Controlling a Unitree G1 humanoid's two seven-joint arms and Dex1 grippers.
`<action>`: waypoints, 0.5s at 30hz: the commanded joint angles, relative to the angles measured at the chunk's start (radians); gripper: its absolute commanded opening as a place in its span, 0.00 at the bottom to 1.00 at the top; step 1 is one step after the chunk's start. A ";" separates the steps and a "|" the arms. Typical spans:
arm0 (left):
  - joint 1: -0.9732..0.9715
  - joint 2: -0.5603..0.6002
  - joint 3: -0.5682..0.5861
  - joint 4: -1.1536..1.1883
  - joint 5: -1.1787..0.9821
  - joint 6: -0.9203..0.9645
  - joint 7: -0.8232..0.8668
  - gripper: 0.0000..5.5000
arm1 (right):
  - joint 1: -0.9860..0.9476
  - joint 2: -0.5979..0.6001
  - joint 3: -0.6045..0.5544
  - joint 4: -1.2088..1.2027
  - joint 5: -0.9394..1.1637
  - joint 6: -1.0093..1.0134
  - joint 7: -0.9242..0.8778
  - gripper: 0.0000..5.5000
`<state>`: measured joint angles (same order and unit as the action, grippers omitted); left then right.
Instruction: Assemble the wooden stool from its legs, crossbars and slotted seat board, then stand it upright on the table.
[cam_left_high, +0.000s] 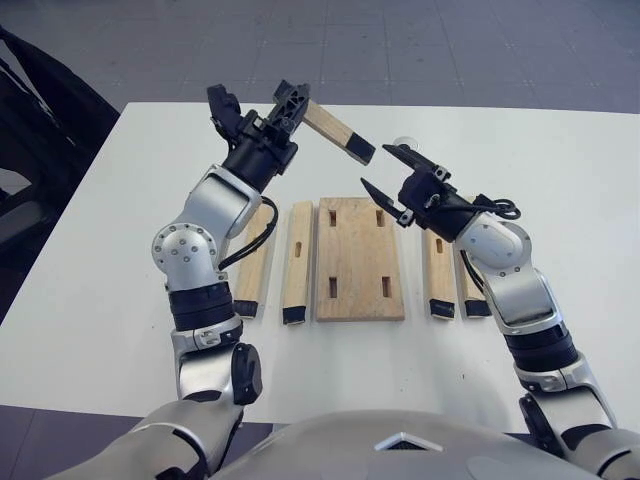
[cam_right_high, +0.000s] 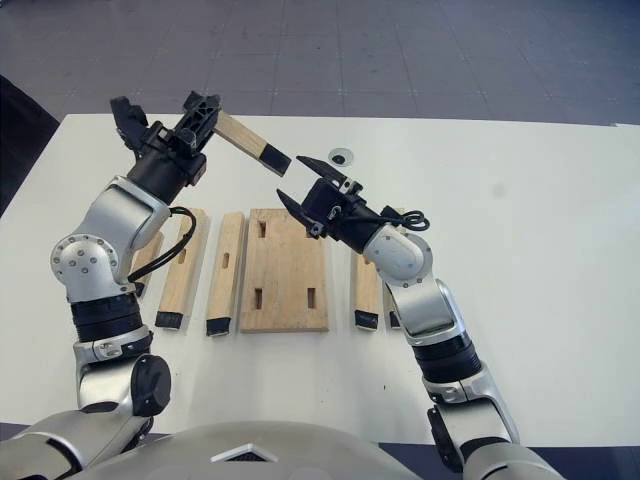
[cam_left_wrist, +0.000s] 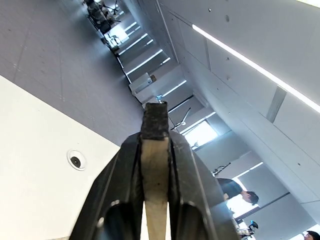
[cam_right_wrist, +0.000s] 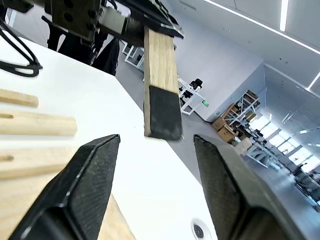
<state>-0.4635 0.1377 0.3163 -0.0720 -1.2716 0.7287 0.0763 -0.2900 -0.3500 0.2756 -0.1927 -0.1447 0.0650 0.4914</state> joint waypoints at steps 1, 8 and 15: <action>0.103 0.169 0.053 -0.142 0.200 -0.055 0.022 0.08 | 0.073 -0.062 -0.065 0.019 -0.016 0.127 0.000 0.49; 0.349 0.326 -0.069 -0.426 0.460 0.058 0.065 0.08 | 0.153 -0.055 -0.115 -0.027 0.011 0.336 -0.023 0.49; 0.457 0.252 -0.135 -0.517 0.677 0.044 0.159 0.08 | 0.150 -0.052 -0.104 -0.045 0.004 0.362 -0.041 0.49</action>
<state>-0.0238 0.4117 0.1905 -0.5734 -0.6244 0.7763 0.2217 -0.1349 -0.4050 0.1686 -0.2247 -0.1349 0.4126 0.4580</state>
